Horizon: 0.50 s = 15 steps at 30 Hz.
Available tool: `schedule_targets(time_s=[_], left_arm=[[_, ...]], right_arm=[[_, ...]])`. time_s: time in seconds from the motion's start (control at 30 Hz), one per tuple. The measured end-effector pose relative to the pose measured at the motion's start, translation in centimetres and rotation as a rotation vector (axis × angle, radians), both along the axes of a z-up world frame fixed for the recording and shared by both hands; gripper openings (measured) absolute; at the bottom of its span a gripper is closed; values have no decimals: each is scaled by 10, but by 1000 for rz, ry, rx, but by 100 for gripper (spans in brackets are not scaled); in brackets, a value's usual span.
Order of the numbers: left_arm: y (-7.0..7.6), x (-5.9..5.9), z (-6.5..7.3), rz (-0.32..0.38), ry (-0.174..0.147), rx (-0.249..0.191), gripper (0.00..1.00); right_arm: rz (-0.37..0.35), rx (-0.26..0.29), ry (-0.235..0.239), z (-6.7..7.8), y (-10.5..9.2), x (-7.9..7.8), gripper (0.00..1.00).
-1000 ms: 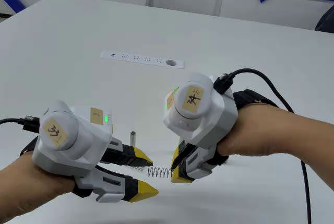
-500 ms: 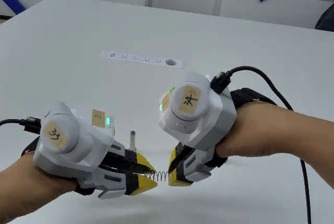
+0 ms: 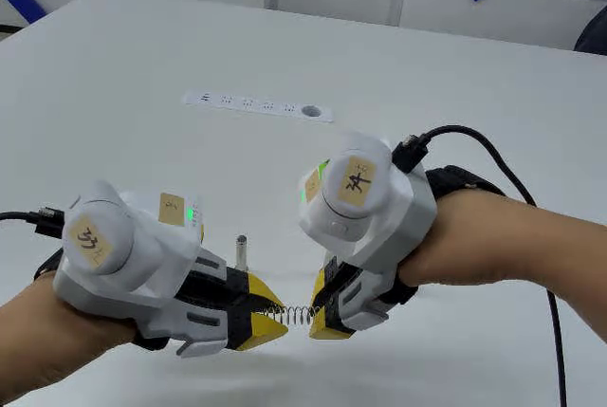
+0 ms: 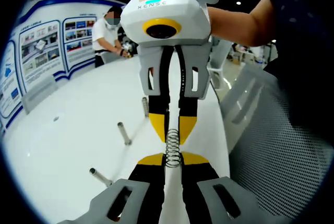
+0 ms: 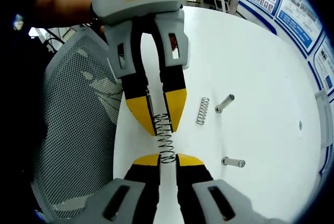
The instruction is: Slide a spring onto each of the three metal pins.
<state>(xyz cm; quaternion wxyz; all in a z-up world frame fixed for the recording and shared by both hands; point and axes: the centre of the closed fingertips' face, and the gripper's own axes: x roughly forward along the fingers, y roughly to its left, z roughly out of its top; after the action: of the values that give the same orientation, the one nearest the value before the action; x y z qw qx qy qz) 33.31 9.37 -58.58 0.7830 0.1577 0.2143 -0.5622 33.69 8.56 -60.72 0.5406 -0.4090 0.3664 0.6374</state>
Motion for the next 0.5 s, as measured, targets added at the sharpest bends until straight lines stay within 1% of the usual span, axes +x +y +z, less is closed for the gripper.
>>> schedule_targets(time_s=[0.07,0.13,0.23,0.33,0.5], left_arm=[[1,0,-2,1,2,2,11],[2,0,-4,4,5,9,11],[4,0,-6,5,10,19,11],[5,0,-9,6,19,23,11],[4,0,-12,2,29,26,11]], right_arm=[[0,2,-3,1,1,0,12],[-1,15,-11,7,2,1,12],[-11,52,-4,19,8,1,12],[-14,101,2,31,18,-2,12],[5,135,1,39,30,-9,12]])
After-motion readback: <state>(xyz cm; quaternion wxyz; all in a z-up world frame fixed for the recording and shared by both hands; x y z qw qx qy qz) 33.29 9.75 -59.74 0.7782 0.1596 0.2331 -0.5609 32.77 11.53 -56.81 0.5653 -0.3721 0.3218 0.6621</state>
